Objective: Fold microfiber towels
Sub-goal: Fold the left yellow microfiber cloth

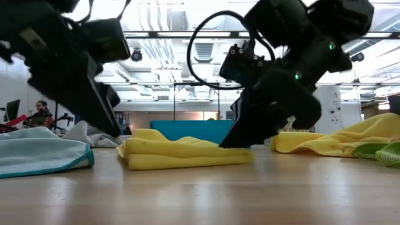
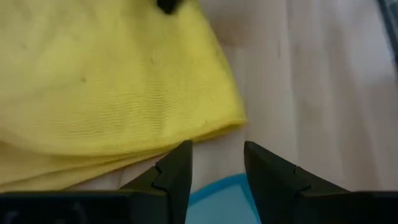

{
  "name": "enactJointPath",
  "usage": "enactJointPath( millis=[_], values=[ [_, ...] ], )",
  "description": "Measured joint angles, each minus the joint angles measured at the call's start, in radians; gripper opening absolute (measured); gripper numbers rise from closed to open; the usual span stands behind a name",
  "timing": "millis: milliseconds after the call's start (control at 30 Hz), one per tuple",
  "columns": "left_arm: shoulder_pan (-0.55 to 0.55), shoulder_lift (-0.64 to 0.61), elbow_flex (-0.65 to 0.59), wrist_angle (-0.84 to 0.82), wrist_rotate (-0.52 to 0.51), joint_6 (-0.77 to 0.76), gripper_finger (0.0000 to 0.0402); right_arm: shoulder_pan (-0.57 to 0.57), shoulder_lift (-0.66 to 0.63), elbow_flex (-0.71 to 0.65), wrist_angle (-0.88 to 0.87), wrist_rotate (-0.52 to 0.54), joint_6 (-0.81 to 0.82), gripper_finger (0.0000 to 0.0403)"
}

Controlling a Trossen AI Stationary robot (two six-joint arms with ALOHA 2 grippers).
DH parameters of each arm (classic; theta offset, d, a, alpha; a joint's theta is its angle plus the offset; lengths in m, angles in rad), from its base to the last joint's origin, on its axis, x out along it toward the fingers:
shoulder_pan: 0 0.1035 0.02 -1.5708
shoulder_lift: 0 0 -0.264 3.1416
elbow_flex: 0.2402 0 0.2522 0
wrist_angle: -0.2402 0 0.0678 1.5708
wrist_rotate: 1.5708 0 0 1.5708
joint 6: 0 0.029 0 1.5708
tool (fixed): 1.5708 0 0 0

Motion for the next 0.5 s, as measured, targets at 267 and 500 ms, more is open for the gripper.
enactJointPath(
  millis=[267,500],
  values=[
    [0.011,-0.181,0.000,-0.298,-0.165,0.039,0.0130,0.000,-0.089,0.058,-0.166,0.008,-0.074,0.0008],
    [0.073,-0.244,-0.005,-0.387,-0.349,0.335,0.0130,-0.005,-0.106,0.087,-0.167,0.012,-0.133,0.0009]
  ],
)
